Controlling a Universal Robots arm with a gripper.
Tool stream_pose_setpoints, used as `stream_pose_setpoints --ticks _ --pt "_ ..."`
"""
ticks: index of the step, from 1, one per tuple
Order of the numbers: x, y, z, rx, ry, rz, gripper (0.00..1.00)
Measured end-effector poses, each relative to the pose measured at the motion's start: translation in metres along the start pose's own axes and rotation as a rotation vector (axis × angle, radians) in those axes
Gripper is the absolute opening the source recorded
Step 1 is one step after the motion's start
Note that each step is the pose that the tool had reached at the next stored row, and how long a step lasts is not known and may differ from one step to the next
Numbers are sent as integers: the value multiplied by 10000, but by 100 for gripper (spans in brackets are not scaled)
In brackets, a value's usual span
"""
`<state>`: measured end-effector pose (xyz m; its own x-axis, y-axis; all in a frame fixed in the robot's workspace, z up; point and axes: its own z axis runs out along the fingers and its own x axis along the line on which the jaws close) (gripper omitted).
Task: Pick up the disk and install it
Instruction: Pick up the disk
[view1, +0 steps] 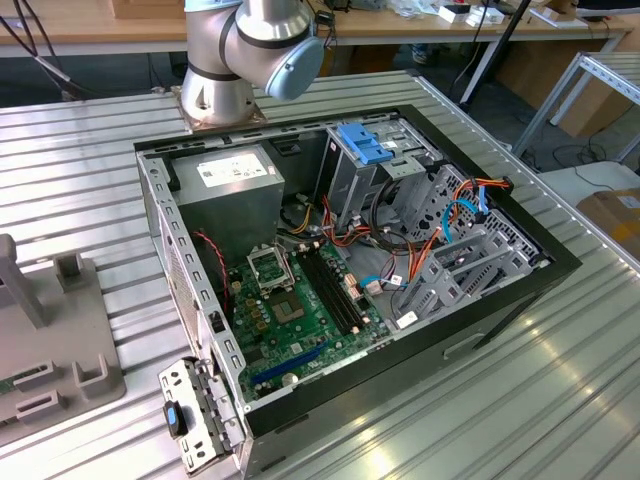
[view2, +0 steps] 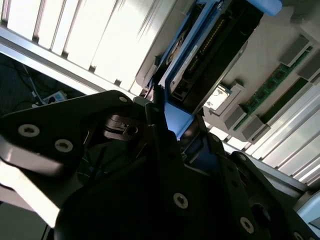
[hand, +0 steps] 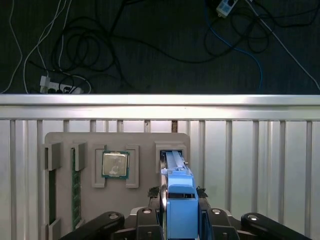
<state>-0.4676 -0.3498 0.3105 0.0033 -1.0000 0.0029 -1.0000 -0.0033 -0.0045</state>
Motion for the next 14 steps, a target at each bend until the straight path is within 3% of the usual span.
stream_pose_setpoints --ticks 4,9,14 --pt "0 2 -12 9 1 0 37" --pt "0 20 -11 95 -5 0 37" --pt "0 23 -101 114 -19 1 37"
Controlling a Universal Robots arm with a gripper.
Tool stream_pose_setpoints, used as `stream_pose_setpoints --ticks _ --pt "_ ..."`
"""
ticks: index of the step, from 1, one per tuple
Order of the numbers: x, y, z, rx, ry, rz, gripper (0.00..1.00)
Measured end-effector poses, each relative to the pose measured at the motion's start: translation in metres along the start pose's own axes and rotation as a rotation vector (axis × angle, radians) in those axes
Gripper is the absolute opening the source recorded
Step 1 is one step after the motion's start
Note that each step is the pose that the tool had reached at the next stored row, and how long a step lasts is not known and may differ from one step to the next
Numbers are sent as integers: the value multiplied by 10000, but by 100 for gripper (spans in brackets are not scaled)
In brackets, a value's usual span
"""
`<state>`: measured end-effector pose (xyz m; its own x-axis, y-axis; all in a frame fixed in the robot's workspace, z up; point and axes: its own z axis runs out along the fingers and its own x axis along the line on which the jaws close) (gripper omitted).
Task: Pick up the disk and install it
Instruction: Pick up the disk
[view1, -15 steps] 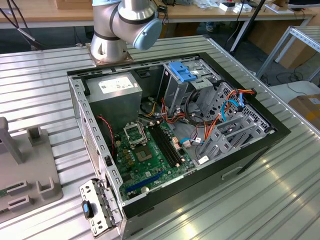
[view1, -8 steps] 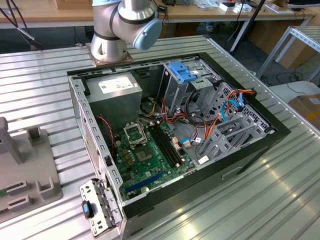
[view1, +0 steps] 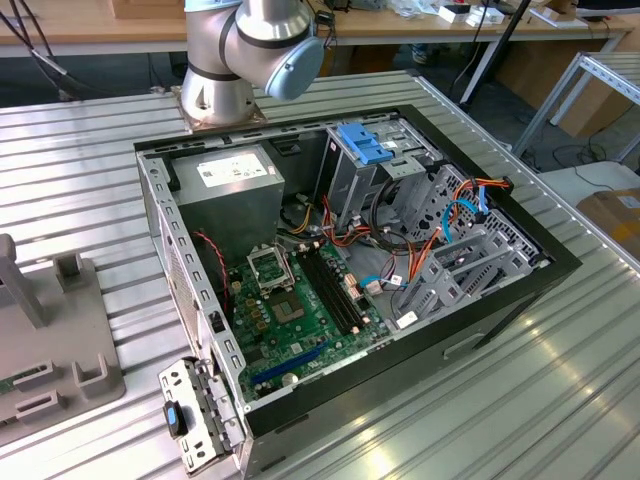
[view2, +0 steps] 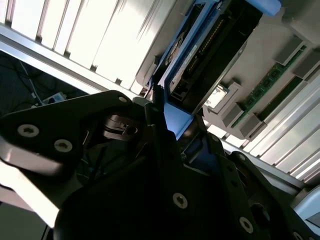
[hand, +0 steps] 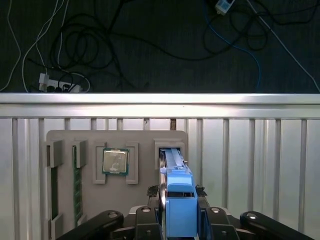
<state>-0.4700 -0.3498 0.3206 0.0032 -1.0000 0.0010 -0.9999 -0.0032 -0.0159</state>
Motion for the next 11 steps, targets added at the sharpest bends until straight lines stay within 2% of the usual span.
stream_pose_setpoints --ticks 3,11 --pt "0 -1 -58 2 0 0 37" --pt "0 -1 -64 2 0 0 37"
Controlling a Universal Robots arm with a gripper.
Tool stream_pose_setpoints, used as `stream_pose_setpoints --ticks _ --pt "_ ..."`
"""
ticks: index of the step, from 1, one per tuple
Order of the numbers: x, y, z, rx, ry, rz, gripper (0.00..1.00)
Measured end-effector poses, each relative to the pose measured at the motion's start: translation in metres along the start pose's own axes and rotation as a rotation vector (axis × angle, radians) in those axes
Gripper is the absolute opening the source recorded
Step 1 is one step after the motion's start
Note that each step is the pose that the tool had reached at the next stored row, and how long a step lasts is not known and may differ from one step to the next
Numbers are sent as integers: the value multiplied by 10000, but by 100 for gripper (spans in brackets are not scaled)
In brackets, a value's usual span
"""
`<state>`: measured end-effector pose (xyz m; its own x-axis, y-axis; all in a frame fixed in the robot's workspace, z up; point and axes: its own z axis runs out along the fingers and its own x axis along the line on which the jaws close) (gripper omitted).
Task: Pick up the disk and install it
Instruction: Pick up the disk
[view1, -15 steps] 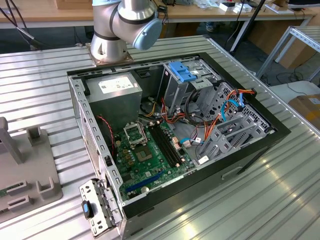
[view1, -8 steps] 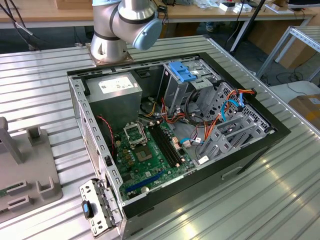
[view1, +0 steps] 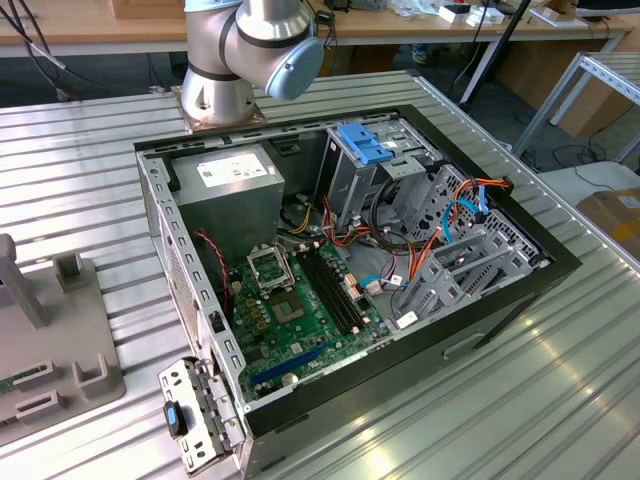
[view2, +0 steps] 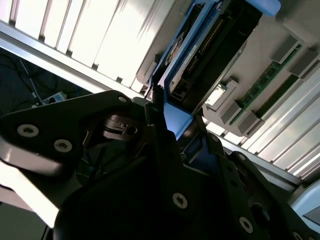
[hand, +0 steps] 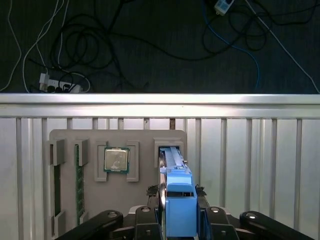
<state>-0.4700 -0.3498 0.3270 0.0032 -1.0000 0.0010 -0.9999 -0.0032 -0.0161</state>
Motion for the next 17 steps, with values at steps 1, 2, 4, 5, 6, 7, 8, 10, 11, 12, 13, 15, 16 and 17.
stream_pose_setpoints --ticks 1,2,4,5,6,7,8,10,11,12,13,15,16,17 --pt "0 0 -1 -1 0 -1 37" --pt "0 0 -1 0 0 0 37" --pt "0 0 -1 0 0 0 37" --pt "0 0 -4 -1 1 0 37" --pt "0 -1 -29 -4 2 -1 37" --pt "0 -1 -53 -1 1 0 37" --pt "0 -2 -82 1 0 -1 37" --pt "0 -3 -150 10 -1 -1 37" --pt "1 -4 -232 23 1 -2 37" --pt "1 -5 -297 44 0 -1 37" --pt "1 -6 -360 66 0 -1 37" --pt "1 -8 -468 107 0 0 37" --pt "1 -9 -497 118 1 -1 37" --pt "1 -11 -695 189 -5 -1 37"
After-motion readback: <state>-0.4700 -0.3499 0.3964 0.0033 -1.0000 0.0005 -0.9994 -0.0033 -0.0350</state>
